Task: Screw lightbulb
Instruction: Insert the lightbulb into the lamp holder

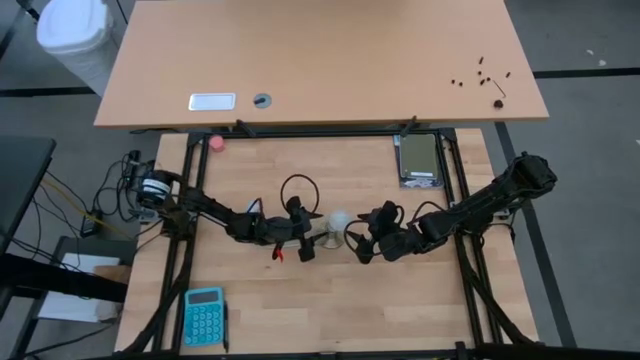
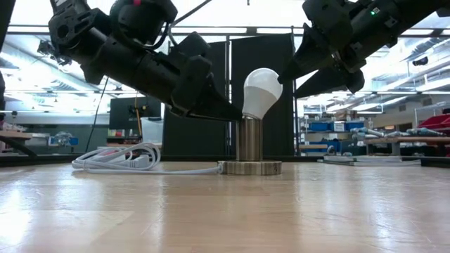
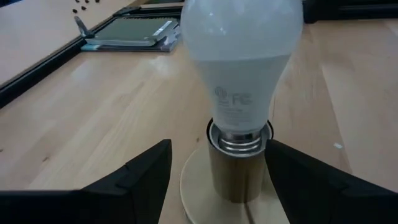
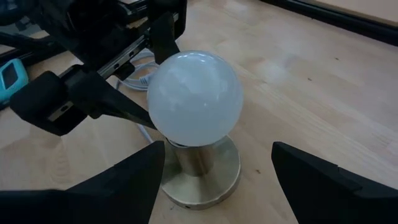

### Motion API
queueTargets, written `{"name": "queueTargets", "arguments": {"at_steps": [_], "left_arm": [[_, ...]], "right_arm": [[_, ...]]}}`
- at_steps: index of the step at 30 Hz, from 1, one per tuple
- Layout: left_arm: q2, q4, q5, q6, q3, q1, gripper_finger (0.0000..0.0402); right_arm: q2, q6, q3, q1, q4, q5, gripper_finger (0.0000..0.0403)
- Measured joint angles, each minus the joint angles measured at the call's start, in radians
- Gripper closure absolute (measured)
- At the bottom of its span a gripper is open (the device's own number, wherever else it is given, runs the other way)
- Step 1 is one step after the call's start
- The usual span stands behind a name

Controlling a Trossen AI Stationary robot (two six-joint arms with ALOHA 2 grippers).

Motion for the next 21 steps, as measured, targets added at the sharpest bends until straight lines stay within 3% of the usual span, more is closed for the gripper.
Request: {"name": "queueTargets", "arguments": {"at_steps": [9,21], "left_arm": [[0.029,0.011,0.02,-0.077,-0.035,0.0,0.0137],[0.183,0.274,0.044,-0.07,-0.033,-0.001,0.0137]], "right_arm": [[0.0,0.0,0.0,0.016,-0.006,-0.009,0.0094],[0.0,-0.003,0.001,0.017,-0.003,-0.01,0.0094]]}}
